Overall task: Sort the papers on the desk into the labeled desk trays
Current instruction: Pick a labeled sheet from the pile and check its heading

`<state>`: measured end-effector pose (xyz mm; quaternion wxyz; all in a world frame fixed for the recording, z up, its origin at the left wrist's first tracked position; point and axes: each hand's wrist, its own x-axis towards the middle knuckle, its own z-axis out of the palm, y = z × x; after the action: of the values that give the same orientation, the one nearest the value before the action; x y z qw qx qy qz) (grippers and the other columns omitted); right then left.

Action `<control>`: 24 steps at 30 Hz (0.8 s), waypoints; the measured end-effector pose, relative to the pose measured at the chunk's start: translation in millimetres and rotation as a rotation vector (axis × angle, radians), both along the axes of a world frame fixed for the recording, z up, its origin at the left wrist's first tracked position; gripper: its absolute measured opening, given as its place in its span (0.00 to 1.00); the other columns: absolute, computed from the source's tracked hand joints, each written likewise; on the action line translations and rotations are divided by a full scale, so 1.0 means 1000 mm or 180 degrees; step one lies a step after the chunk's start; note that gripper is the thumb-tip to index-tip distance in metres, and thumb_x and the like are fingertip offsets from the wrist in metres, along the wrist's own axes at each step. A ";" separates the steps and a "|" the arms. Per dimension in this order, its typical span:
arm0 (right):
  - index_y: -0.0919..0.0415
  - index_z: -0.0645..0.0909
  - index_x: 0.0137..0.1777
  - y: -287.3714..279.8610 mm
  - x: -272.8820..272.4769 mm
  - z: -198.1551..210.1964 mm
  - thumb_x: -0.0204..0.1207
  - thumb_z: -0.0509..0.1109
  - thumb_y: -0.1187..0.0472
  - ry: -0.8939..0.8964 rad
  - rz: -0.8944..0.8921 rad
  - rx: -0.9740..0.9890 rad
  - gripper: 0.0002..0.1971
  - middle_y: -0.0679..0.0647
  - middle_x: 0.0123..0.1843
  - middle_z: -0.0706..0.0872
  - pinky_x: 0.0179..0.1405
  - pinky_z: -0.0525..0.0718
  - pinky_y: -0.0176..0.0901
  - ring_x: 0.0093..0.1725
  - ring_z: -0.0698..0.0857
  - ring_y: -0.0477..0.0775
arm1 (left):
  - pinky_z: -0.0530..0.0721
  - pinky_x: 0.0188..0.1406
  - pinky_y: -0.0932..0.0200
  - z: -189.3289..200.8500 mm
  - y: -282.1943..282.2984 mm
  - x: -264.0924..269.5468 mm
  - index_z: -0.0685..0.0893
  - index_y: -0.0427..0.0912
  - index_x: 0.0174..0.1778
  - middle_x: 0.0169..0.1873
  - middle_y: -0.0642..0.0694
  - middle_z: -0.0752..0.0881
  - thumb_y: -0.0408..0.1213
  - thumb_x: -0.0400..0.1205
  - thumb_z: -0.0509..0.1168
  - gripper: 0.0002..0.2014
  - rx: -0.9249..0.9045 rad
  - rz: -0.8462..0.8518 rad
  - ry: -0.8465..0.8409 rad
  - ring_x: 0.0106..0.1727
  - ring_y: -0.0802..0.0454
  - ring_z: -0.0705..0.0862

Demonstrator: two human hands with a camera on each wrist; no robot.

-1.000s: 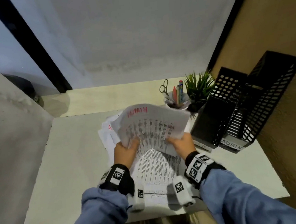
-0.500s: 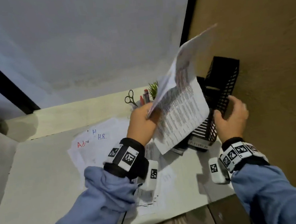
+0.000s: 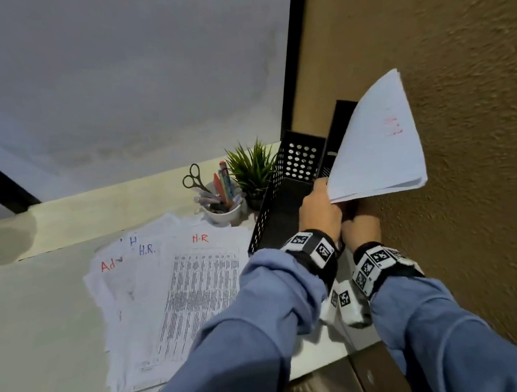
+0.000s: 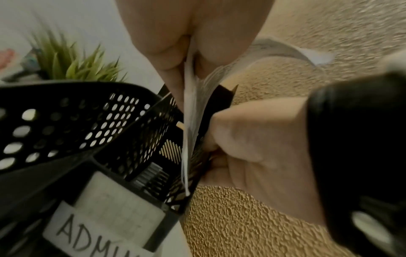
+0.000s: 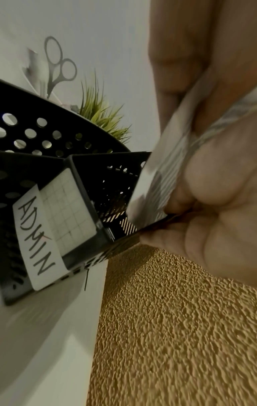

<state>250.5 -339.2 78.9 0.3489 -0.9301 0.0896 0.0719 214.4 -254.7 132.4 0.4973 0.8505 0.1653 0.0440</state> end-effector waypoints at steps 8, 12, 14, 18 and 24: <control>0.61 0.68 0.76 -0.005 -0.002 -0.001 0.79 0.56 0.69 -0.0208 0.0117 0.0174 0.24 0.72 0.55 0.84 0.47 0.80 0.50 0.52 0.84 0.70 | 0.80 0.53 0.51 -0.031 -0.007 0.017 0.77 0.39 0.65 0.58 0.34 0.85 0.44 0.82 0.61 0.18 -0.0353 0.0263 0.0406 0.59 0.35 0.83; 0.61 0.68 0.76 -0.007 -0.003 0.000 0.79 0.56 0.70 -0.0268 0.0158 0.0152 0.24 0.71 0.55 0.84 0.47 0.79 0.47 0.51 0.84 0.68 | 0.77 0.50 0.55 -0.036 0.000 0.012 0.80 0.37 0.62 0.55 0.35 0.86 0.44 0.84 0.59 0.17 -0.0445 0.0413 0.0301 0.57 0.37 0.83; 0.60 0.67 0.76 -0.008 -0.003 -0.001 0.79 0.56 0.69 -0.0237 0.0151 0.0166 0.24 0.71 0.55 0.84 0.48 0.79 0.48 0.52 0.84 0.68 | 0.82 0.48 0.56 -0.036 0.003 0.005 0.80 0.39 0.60 0.51 0.41 0.88 0.47 0.79 0.67 0.18 -0.0470 0.0348 0.0263 0.52 0.42 0.86; 0.61 0.68 0.75 -0.008 -0.003 0.000 0.80 0.57 0.69 -0.0297 0.0199 0.0102 0.23 0.72 0.56 0.84 0.49 0.79 0.48 0.54 0.83 0.70 | 0.85 0.53 0.54 -0.038 0.015 -0.026 0.77 0.42 0.64 0.54 0.47 0.85 0.52 0.72 0.74 0.28 -0.0629 0.0355 0.0157 0.51 0.49 0.86; 0.63 0.72 0.74 -0.013 -0.012 -0.004 0.80 0.62 0.65 -0.0208 0.0094 0.0421 0.21 0.69 0.62 0.83 0.54 0.78 0.50 0.61 0.81 0.70 | 0.86 0.47 0.55 -0.068 0.061 -0.089 0.82 0.43 0.51 0.43 0.49 0.85 0.39 0.76 0.71 0.09 -0.0897 0.0864 0.0423 0.41 0.49 0.85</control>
<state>238.9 -352.5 75.3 0.4113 -0.9080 0.0595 0.0524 125.2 -193.9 64.0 0.5889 0.7435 0.3154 0.0309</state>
